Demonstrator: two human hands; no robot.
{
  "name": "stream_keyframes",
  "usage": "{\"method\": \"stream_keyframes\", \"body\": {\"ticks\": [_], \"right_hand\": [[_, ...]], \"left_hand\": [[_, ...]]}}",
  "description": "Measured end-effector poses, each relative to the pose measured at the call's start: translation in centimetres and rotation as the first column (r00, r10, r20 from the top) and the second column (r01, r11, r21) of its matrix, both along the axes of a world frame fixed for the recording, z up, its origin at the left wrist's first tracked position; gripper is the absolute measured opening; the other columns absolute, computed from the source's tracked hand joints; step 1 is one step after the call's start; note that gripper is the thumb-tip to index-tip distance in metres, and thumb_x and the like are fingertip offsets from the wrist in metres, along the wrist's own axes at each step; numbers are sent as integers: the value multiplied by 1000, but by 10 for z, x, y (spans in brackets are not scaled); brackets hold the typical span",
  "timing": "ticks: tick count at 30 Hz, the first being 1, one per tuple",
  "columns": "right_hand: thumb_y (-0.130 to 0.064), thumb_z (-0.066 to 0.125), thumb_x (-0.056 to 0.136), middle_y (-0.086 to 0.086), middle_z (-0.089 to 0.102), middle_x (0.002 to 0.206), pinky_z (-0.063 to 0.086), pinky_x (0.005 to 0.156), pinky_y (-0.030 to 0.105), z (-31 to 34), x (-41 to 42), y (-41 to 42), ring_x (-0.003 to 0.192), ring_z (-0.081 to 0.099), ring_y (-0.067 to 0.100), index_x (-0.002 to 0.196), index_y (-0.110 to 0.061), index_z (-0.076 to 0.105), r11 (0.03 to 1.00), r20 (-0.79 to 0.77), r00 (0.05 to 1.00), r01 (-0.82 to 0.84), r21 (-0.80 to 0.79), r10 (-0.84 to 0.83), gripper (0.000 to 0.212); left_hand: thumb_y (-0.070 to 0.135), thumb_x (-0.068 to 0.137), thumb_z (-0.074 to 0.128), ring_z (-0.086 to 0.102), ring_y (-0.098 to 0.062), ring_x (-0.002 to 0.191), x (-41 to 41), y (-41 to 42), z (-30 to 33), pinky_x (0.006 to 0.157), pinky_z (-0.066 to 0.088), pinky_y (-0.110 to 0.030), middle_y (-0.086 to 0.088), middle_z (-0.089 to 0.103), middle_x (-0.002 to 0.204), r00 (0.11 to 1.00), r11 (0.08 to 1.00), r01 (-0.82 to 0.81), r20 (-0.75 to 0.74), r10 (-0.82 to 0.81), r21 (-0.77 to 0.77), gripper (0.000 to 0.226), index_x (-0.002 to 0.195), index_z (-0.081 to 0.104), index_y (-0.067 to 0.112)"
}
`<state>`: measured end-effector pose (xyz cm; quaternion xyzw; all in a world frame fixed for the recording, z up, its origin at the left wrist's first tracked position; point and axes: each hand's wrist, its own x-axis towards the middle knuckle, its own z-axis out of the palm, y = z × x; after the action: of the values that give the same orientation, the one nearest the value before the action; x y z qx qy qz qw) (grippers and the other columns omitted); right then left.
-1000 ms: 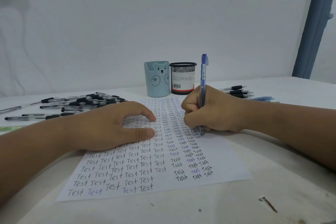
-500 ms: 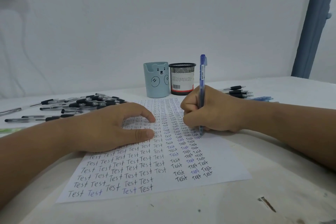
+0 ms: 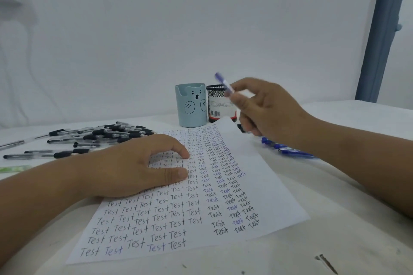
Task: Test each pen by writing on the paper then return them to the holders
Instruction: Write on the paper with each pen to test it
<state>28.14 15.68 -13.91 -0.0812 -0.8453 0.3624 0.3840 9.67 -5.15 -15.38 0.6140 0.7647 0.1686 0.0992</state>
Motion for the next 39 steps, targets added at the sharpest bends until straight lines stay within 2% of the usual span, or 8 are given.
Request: {"method": "stream_keyframes", "body": {"ticks": [3, 5, 8, 11, 15, 20, 28, 39], "right_hand": [[-27, 61, 100, -2, 67, 71, 54, 66, 42, -5, -3, -1, 61, 56, 23, 96, -30, 69, 984, 97, 994, 37, 175, -55, 9], [-25, 61, 99, -3, 66, 76, 50, 67, 36, -6, -2, -3, 69, 56, 25, 96, -30, 70, 972, 121, 990, 42, 232, -72, 11], [-25, 62, 99, -3, 66, 73, 38, 57, 14, -7, -1, -5, 59, 49, 4, 99, -24, 73, 957, 163, 984, 25, 291, -75, 11], [-25, 62, 98, -5, 63, 70, 36, 58, 14, -7, -3, -5, 57, 46, 4, 102, -24, 73, 945, 185, 979, 22, 328, -87, 11], [-24, 65, 96, 5, 66, 72, 37, 60, 14, -9, -3, -6, 57, 46, 5, 100, -24, 68, 944, 211, 976, -16, 328, -57, 5], [-23, 71, 92, -10, 63, 69, 38, 60, 16, -10, -3, -4, 56, 45, 5, 90, -27, 63, 943, 225, 974, -44, 330, -33, 9], [-23, 77, 87, -8, 63, 73, 47, 67, 26, -11, -2, -4, 66, 55, 15, 86, -28, 64, 934, 247, 968, -53, 353, -38, 15], [-9, 62, 93, -2, 67, 75, 41, 61, 12, -6, 0, -14, 62, 52, 5, 87, -19, 69, 969, 196, 979, 1, 247, -51, 13]], "left_hand": [[80, 70, 55, 43, 18, 122, 1, -1, 0, 112, 35, -25, 43, 47, 130, 1000, 1000, -8, 5, 8, -1, 51, 118, 51, 65], [79, 70, 55, 42, 20, 121, 2, -2, 0, 112, 35, -24, 44, 47, 129, 1000, 1000, -9, 8, 9, 0, 50, 118, 51, 65], [79, 71, 55, 42, 19, 122, 3, -1, 1, 113, 34, -25, 44, 47, 130, 1000, 1000, -14, 5, 14, -3, 50, 118, 51, 64], [78, 72, 55, 42, 19, 122, 3, -1, 1, 114, 34, -25, 43, 47, 130, 1000, 1000, -12, 6, 12, -2, 49, 118, 52, 64], [79, 70, 56, 44, 17, 123, 3, -2, 1, 114, 35, -27, 41, 49, 131, 1000, 1000, -17, 17, 17, 3, 51, 118, 52, 64], [80, 72, 54, 42, 15, 125, 3, -2, 1, 114, 35, -29, 41, 47, 132, 1000, 1000, -13, 2, 13, -15, 50, 119, 50, 66], [81, 71, 54, 43, 13, 126, 3, -1, 2, 115, 36, -30, 40, 47, 133, 1000, 1000, -18, 10, 18, -16, 50, 119, 50, 66], [80, 71, 54, 43, 14, 125, 3, -2, 1, 115, 35, -29, 40, 48, 132, 1000, 1000, -9, 2, 9, -10, 50, 119, 51, 65]]}}
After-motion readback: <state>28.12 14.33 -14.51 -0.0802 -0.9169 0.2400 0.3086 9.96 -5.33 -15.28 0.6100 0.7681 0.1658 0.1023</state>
